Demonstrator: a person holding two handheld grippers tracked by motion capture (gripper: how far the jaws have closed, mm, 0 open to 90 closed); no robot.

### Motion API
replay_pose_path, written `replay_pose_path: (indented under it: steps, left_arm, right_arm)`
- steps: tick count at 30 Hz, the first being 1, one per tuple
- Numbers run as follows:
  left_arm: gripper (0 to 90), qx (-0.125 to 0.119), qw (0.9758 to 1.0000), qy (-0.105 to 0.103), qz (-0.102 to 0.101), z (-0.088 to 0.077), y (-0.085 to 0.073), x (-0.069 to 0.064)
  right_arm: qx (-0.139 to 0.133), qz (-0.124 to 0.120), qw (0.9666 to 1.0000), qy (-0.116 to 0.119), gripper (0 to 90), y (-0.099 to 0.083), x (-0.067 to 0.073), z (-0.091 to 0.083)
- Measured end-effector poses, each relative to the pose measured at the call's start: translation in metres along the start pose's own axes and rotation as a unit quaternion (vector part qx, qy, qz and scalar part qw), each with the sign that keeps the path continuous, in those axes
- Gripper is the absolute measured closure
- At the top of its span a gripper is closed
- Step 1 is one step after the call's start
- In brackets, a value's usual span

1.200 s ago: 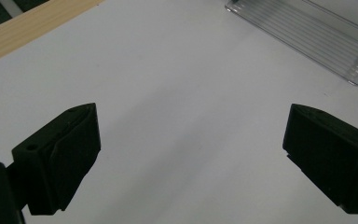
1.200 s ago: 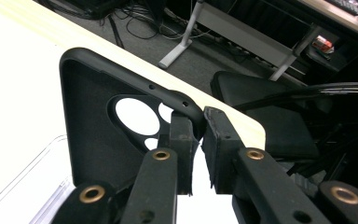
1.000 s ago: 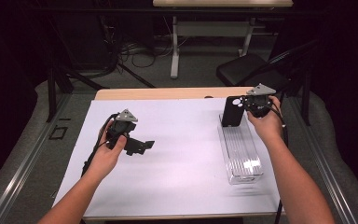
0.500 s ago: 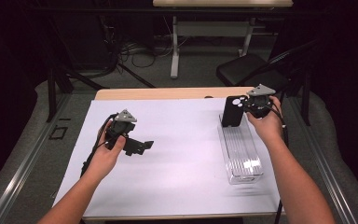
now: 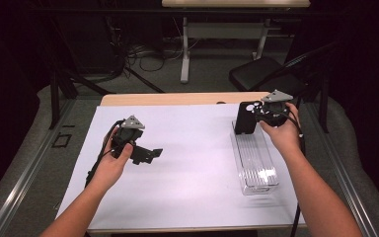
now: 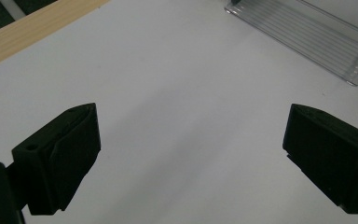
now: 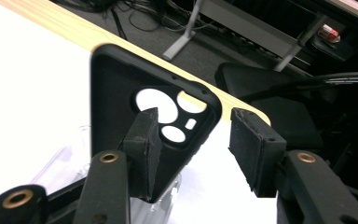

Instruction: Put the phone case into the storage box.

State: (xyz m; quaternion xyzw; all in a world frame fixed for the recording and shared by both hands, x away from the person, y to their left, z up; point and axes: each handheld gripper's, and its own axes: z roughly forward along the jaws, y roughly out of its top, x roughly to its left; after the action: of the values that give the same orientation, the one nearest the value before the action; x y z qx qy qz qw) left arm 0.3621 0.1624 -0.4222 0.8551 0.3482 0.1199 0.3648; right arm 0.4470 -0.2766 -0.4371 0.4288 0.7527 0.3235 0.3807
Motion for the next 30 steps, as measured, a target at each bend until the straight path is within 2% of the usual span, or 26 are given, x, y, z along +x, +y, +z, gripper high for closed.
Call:
replay_pose_path:
  steps: [5,10,14,19,25,30]
  left_arm:
    - [4.4,0.0,1.0,0.0,0.0,0.0,0.0,0.0]
    - [4.4,-0.004,1.0,0.0,-0.001,-0.002,0.003,0.0]
    - [4.4,-0.004,1.0,-0.001,0.0,-0.003,0.005,0.001]
    - [4.4,-0.005,1.0,-0.004,-0.003,-0.003,0.006,0.001]
    - [4.4,-0.004,1.0,-0.006,-0.002,-0.003,0.006,0.001]
    - [4.4,-0.006,1.0,-0.006,-0.004,-0.005,0.005,0.003]
  right_arm:
    - [0.01,0.014,0.9997,0.02,55.0,0.002,0.001,-0.006]
    - [0.027,0.011,0.9989,0.037,57.3,0.003,0.003,-0.01]
    - [0.026,0.013,0.9981,0.054,59.5,0.003,0.006,-0.015]
    - [0.01,0.013,0.9982,0.058,57.1,0.006,0.008,-0.023]
    - [0.006,0.02,0.998,0.059,54.7,0.005,0.007,-0.031]
    - [-0.003,0.053,0.9957,0.076,50.8,0.003,0.007,-0.041]
